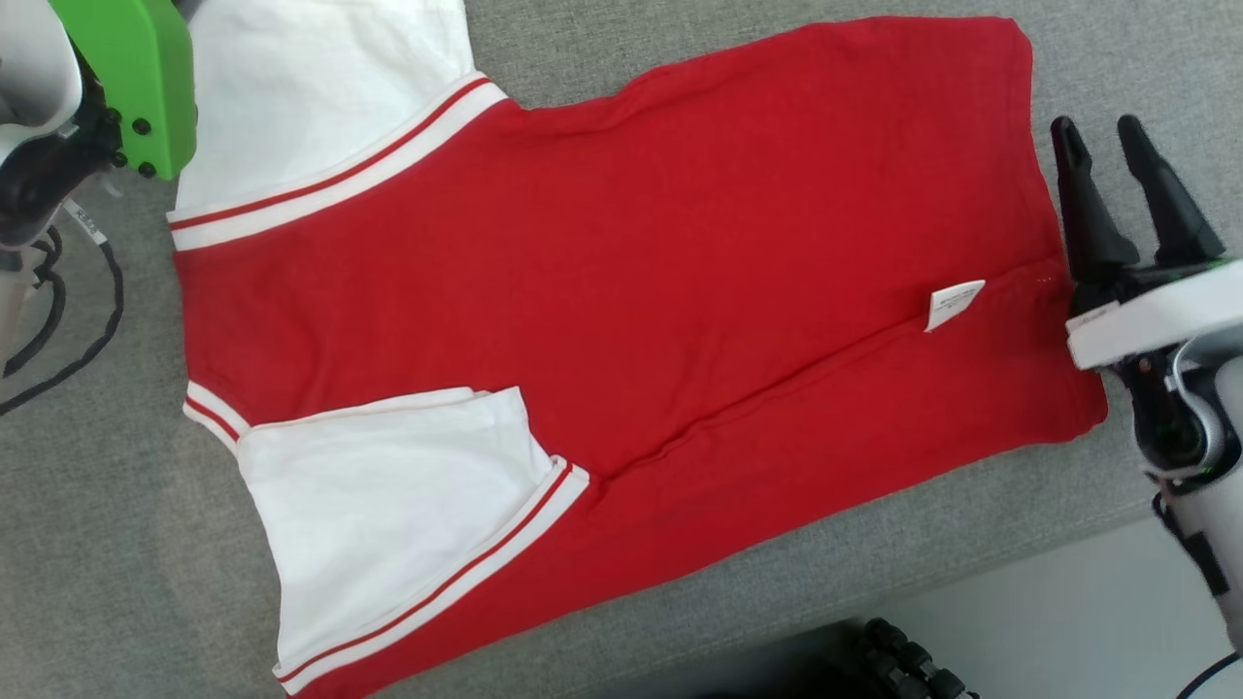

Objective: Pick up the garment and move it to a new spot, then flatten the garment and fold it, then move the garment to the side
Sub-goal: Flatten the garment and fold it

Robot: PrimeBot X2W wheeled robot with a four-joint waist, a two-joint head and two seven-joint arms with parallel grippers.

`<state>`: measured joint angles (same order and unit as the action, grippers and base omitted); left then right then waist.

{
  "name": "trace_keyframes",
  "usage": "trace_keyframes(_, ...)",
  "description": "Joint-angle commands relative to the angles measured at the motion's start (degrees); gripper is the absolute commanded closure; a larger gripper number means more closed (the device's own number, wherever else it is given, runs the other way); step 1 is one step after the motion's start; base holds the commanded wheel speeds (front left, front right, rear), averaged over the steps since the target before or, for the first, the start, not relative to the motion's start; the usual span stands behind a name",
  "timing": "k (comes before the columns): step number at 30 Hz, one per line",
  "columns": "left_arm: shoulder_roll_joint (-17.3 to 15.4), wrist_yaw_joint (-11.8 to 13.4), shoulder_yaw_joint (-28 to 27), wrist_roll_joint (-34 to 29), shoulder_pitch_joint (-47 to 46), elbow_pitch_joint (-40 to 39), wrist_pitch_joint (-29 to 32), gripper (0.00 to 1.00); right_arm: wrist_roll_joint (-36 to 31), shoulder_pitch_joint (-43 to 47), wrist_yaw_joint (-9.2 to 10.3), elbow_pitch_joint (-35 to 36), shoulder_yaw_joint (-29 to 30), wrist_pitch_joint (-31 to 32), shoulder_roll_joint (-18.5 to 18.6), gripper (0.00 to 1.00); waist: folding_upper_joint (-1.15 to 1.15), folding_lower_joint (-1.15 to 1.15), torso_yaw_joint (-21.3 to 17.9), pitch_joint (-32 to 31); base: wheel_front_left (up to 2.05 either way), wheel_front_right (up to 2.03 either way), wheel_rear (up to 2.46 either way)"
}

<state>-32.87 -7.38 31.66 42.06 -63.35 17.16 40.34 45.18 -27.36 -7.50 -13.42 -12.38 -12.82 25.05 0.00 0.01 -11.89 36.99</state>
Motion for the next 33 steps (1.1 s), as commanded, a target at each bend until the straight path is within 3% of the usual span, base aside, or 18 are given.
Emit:
trace_keyframes(1, 0.2, -0.1, 0.4, 0.4, 1.1, -0.4, -0.4, 1.00, -2.3, -2.6, 0.01, -2.7, 0.2, 1.8, 0.9, 0.00, 0.00, -0.01, 1.2, -1.2, 0.00, 0.00, 0.00)
trace_keyframes(6, 0.3, -0.2, 1.7, 1.8, 1.9, -1.9, -1.2, 1.00, -8.6, -11.2, 0.00, -11.6, -1.2, 6.9, 0.3, 0.00, 0.00, -0.01, 3.1, -2.6, 0.00, 0.00, 0.00)
trace_keyframes(12, -0.5, -0.2, 2.6, 2.5, 2.8, -3.1, -1.6, 1.00, -12.2, -16.8, 0.00, -17.1, -4.6, 8.7, -0.4, 0.00, 0.00, -0.01, 4.3, -3.2, 0.00, 0.00, 0.00)
trace_keyframes(23, -1.1, -0.1, 3.2, 3.1, 3.9, -3.6, -1.7, 1.00, -11.5, -18.7, -0.01, -19.5, -12.3, 11.0, -0.4, 0.00, 0.00, -0.01, 5.0, -3.8, 0.00, 0.00, 0.00)
trace_keyframes(24, -1.1, 0.0, 3.2, 3.1, 4.0, -3.5, -1.7, 1.00, -11.5, -18.8, -0.01, -19.3, -12.9, 11.1, -0.4, 0.07, 0.00, -0.01, 5.0, -3.9, 0.00, 0.00, 0.00)
trace_keyframes(25, -1.1, 0.0, 3.2, 3.2, 4.0, -3.5, -1.8, 1.00, -11.6, -19.0, -0.01, -19.2, -13.7, 11.2, -0.2, 0.44, 0.00, -0.01, 5.0, -3.9, 0.00, 0.00, 0.00)
trace_keyframes(26, -1.1, 0.1, 3.1, 3.2, 4.0, -3.4, -2.0, 1.00, -11.5, -19.2, -0.01, -19.0, -14.2, 11.3, 0.0, 0.58, 0.00, -0.01, 5.0, -3.9, 0.00, 0.00, 0.00)
trace_keyframes(27, -1.1, 0.1, 3.1, 3.1, 4.0, -3.5, -2.3, 1.00, -11.4, -19.4, -0.01, -18.8, -14.5, 11.2, 0.2, 1.00, 0.00, -0.01, 5.1, -4.0, 0.00, 0.00, 0.00)
trace_keyframes(33, -0.8, 0.1, 2.4, 2.3, 3.6, -3.2, -5.5, 1.00, -10.8, -20.7, 0.04, -17.8, -14.9, 10.6, 2.1, 1.00, 0.00, -0.01, 5.3, -4.4, 0.00, 0.00, 0.00)
